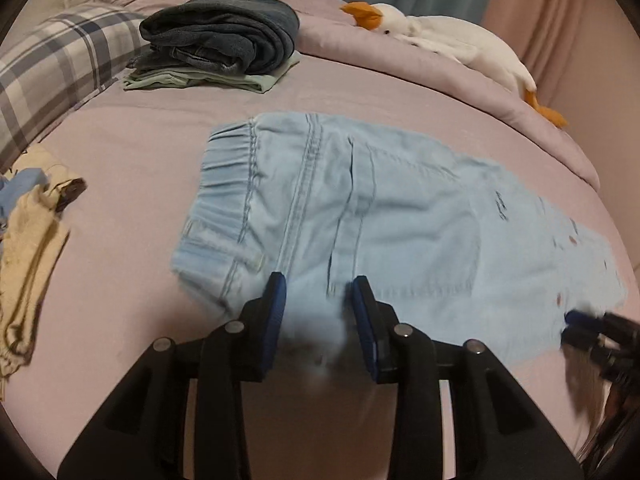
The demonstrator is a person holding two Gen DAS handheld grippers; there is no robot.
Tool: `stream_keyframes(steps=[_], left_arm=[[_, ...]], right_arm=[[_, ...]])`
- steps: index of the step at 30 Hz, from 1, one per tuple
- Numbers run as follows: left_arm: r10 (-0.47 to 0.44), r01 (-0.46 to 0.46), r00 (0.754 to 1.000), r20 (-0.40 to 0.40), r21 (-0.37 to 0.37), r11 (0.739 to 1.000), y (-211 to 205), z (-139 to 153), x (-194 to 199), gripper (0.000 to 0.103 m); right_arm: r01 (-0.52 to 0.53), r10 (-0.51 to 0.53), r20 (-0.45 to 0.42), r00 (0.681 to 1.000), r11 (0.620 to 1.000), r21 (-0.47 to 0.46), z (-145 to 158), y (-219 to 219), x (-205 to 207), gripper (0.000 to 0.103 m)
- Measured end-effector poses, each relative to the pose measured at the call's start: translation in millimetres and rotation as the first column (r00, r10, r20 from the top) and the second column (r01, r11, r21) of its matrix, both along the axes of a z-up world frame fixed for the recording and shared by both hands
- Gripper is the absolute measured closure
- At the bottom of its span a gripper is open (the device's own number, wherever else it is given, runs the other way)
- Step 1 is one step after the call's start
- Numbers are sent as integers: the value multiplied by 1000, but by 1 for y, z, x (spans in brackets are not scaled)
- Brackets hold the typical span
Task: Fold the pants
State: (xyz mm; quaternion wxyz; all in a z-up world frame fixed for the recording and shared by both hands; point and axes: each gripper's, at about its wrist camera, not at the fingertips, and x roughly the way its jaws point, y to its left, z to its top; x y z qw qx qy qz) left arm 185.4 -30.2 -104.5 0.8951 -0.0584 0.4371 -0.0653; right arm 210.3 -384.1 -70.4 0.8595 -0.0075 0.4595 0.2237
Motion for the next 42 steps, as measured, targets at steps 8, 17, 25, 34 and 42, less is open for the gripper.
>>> stream_keyframes(steps=[8, 17, 25, 34, 42], left_arm=[[14, -14, 1000, -3, -88, 996, 3, 14, -35, 47], [-132, 123, 991, -18, -267, 956, -61, 33, -42, 47], [-309, 259, 949, -65, -399, 879, -146, 42, -7, 47], [-470, 390, 877, -99, -425, 817, -247, 41, 21, 46], [-445, 313, 877, -181, -486, 816, -278, 10, 51, 47]], right_arm=[[223, -224, -15, 975, 960, 169, 24, -96, -38, 50], [685, -679, -184, 710, 608, 401, 8, -264, -90, 49], [767, -739, -335, 584, 367, 527, -28, -308, -97, 49], [758, -752, -328, 571, 330, 563, -34, -329, -45, 49], [754, -784, -315, 535, 275, 596, -47, -348, -51, 93]])
